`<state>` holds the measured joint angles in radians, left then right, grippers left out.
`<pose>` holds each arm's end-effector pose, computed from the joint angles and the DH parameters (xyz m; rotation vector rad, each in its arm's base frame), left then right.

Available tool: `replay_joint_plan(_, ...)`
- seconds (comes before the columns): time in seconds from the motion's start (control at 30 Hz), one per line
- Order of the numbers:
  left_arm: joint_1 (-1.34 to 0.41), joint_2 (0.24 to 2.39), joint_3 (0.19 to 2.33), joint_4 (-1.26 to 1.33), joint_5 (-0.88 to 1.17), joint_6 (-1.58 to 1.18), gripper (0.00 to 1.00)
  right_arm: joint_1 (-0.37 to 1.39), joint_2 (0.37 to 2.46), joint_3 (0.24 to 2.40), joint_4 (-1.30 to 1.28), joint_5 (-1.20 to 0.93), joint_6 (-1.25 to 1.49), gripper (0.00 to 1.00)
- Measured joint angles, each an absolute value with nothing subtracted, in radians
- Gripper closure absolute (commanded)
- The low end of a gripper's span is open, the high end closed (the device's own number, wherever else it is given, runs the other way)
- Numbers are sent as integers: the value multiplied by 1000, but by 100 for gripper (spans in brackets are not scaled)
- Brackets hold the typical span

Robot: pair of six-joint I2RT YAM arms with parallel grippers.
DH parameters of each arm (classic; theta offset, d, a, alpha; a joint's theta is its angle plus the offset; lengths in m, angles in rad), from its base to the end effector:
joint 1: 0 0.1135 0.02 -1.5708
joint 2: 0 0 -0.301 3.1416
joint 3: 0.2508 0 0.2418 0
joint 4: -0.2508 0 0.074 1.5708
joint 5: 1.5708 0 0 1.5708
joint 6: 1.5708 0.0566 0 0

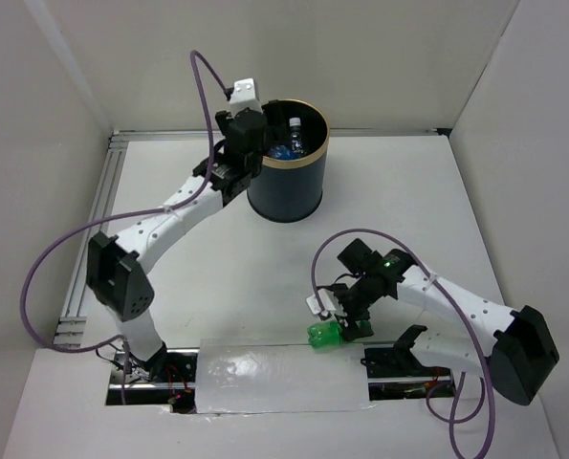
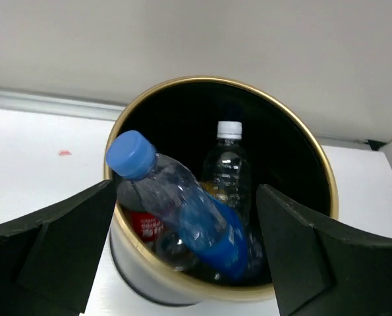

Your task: Put the plastic bottles in the bin

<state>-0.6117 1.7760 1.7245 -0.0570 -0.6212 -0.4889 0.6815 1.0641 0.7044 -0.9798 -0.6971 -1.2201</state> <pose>0.3772 -0.2244 0.4431 -0.3624 1.6286 -0.3134 0.0868 0.1172 0.2361 -2.1941 1.4307 0.8358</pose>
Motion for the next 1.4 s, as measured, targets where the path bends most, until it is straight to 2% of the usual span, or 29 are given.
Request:
replay_joint_plan(0.2, -718, 1395, 1376, 18, -677, -349, 0, 811, 1135, 609, -866, -601, -1116, 13)
replay_joint_plan(0.27, -752, 1242, 1258, 25, -698, -342, 0, 837, 1169, 586, -807, -550, -1074, 21)
replay_joint_plan(0.3, -768, 1164, 1203, 20, -713, -346, 0, 847, 1192, 577, -773, -526, -1049, 28)
replay_joint_plan(0.33, -788, 1092, 1147, 9, -723, -351, 0, 855, 1214, 571, -743, -506, -1029, 49)
replay_joint_plan(0.47, -851, 865, 921, -53, -737, -415, 0, 852, 1260, 609, -699, -475, -976, 91)
replay_joint_plan(0.53, -876, 773, 819, -121, -738, -472, 0, 829, 1271, 655, -717, -469, -972, 100)
replay_joint_plan(0.67, -909, 644, 651, -231, -738, -599, 0, 745, 1274, 880, -755, -471, -973, 100)
replay_joint_plan(0.8, -932, 554, 540, -299, -735, -731, 0, 590, 1317, 1237, -715, -509, -941, 100)
replay_joint_plan(0.93, -944, 549, 508, -308, -729, -798, 0, 491, 1429, 1535, -585, -544, -838, 100)
replay_joint_plan(1.1, -958, 614, 506, -306, -726, -820, 0, 458, 1612, 1819, -459, -566, -694, 100)
replay_joint_plan(1.17, -963, 635, 506, -301, -717, -820, 0, 454, 1702, 1919, -418, -565, -650, 93)
replay_joint_plan(1.2, -967, 645, 506, -296, -715, -820, 0, 452, 1755, 1975, -400, -564, -628, 85)
replay_joint_plan(1.23, -970, 654, 506, -288, -710, -820, 0, 448, 1808, 2024, -390, -564, -610, 48)
replay_joint_plan(1.27, -972, 662, 506, -281, -707, -821, 0, 443, 1860, 2074, -384, -564, -588, 32)
replay_joint_plan(1.33, -976, 680, 507, -273, -701, -821, 0, 431, 1966, 2173, -391, -561, -545, 8)
replay_joint_plan(1.37, -979, 689, 507, -270, -697, -821, 0, 423, 2014, 2214, -394, -558, -526, 0)
replay_joint_plan(1.4, -982, 696, 507, -268, -694, -821, 0, 415, 2045, 2231, -398, -556, -508, 0)
